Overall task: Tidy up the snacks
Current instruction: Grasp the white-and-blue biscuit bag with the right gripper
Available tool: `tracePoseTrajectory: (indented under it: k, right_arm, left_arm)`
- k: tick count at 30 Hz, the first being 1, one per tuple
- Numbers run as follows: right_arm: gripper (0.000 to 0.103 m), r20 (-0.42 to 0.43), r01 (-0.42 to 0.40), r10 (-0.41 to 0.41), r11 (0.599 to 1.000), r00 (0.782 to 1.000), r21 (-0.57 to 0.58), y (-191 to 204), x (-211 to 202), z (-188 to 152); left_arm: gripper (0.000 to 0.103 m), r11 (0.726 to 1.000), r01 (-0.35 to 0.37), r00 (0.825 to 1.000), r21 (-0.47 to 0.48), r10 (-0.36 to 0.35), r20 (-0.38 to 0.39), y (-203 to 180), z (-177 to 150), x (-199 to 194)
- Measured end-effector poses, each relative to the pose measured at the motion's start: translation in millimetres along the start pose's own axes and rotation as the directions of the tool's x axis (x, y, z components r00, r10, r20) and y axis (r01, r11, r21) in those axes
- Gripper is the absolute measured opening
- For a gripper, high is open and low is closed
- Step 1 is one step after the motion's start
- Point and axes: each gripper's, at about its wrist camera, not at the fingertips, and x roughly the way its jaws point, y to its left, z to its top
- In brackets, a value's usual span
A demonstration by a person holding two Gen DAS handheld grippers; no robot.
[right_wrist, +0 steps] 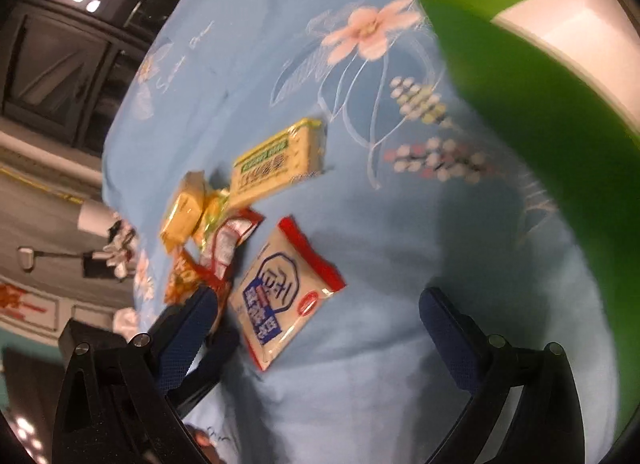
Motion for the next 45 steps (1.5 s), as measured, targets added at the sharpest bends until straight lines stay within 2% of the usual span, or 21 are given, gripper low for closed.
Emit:
tracePoseTrajectory:
  k: [2,5,8,11,15,20,23,26,28,29,31,33,34,35,36,37,38,39,41,43,45]
  right_arm:
    - [0.101,-0.001,-0.028,0.028,0.999,1.0,-0.018,3,2,1]
    - [0.102,0.003,-0.051,0.051,0.999,0.999,-0.006,0,8,5]
    - [0.102,-0.006,-0.157,0.157,0.987,0.988,0.038,-8,13,11]
    - [0.102,-0.025,-0.192,0.193,0.98,0.981,0.045,-7,18,14]
    - [0.102,-0.057,-0.144,0.14,0.988,0.988,-0.055,14,29,13]
    - [0.102,-0.092,-0.098,0.083,0.98,0.992,-0.173,38,46,11]
    - [0.097,-0.099,-0.086,0.068,0.977,0.993,-0.194,43,50,11]
    - [0.094,-0.094,-0.088,0.072,0.979,0.993,-0.185,42,50,13]
    - [0.09,-0.088,-0.069,0.053,0.978,0.995,-0.195,43,50,12]
    - [0.084,-0.079,-0.045,0.029,0.976,0.996,-0.213,45,50,11]
    - [0.071,-0.067,-0.008,-0.008,0.971,0.998,-0.24,43,47,9]
    - [0.049,-0.055,0.04,-0.057,0.962,0.997,-0.27,44,48,7]
    - [0.045,-0.048,0.053,-0.069,0.96,0.996,-0.276,44,48,7]
    - [0.034,-0.068,0.016,-0.035,0.964,0.997,-0.264,42,49,7]
    - [0.028,-0.089,-0.015,-0.007,0.969,0.996,-0.247,40,52,7]
    - [0.028,-0.089,-0.029,0.008,0.971,0.996,-0.237,39,54,5]
    - [0.027,-0.077,-0.034,0.017,0.974,0.997,-0.226,37,53,5]
    - [0.024,-0.073,-0.037,0.022,0.977,0.997,-0.211,36,52,5]
    - [0.023,-0.078,-0.054,0.039,0.98,0.996,-0.193,31,50,6]
    - [0.023,-0.092,-0.082,0.067,0.981,0.994,-0.176,24,47,9]
    - [0.023,-0.101,-0.111,0.097,0.984,0.99,-0.139,17,47,10]
  left_arm:
    - [0.102,0.999,-0.002,1.0,0.04,0.002,-0.008,-4,1,0]
    - [0.102,0.998,0.038,0.998,0.055,-0.036,-0.042,0,4,4]
    - [0.102,0.994,0.064,0.995,0.092,-0.057,-0.079,0,6,6]
    - [0.102,0.985,0.042,0.994,0.167,-0.025,-0.104,-8,1,11]
    - [0.102,0.97,-0.011,0.995,0.242,0.035,-0.097,-16,-6,18]
    - [0.101,0.959,-0.037,0.995,0.281,0.06,-0.076,-19,-10,25]
    - [0.101,0.944,-0.071,0.993,0.323,0.099,-0.07,-25,-11,34]
    - [0.1,0.95,-0.064,0.994,0.306,0.086,-0.061,-24,-8,36]
    - [0.1,0.955,-0.046,0.996,0.293,0.066,-0.061,-22,-7,35]
    - [0.099,0.958,-0.034,0.996,0.285,0.055,-0.065,-20,-6,35]
    - [0.096,0.952,-0.042,0.996,0.302,0.065,-0.068,-21,-8,33]
    - [0.087,0.945,-0.076,0.993,0.318,0.101,-0.062,-23,-9,31]
    - [0.086,0.941,-0.081,0.992,0.328,0.108,-0.065,-24,-10,31]
    - [0.083,0.932,-0.094,0.99,0.35,0.125,-0.066,-26,-12,32]
    - [0.077,0.922,-0.114,0.987,0.371,0.147,-0.061,-28,-15,32]
    - [0.072,0.909,-0.15,0.982,0.389,0.183,-0.05,-30,-16,32]
    - [0.059,0.904,-0.177,0.977,0.389,0.209,-0.04,-29,-15,31]
    - [0.05,0.907,-0.182,0.977,0.381,0.212,-0.038,-27,-14,30]
    - [0.04,0.934,-0.127,0.986,0.333,0.156,-0.062,-14,-10,23]
    - [0.037,0.968,-0.027,0.993,0.249,0.055,-0.105,5,-5,17]
    - [0.034,0.982,0.033,0.992,0.185,-0.01,-0.124,17,-2,13]
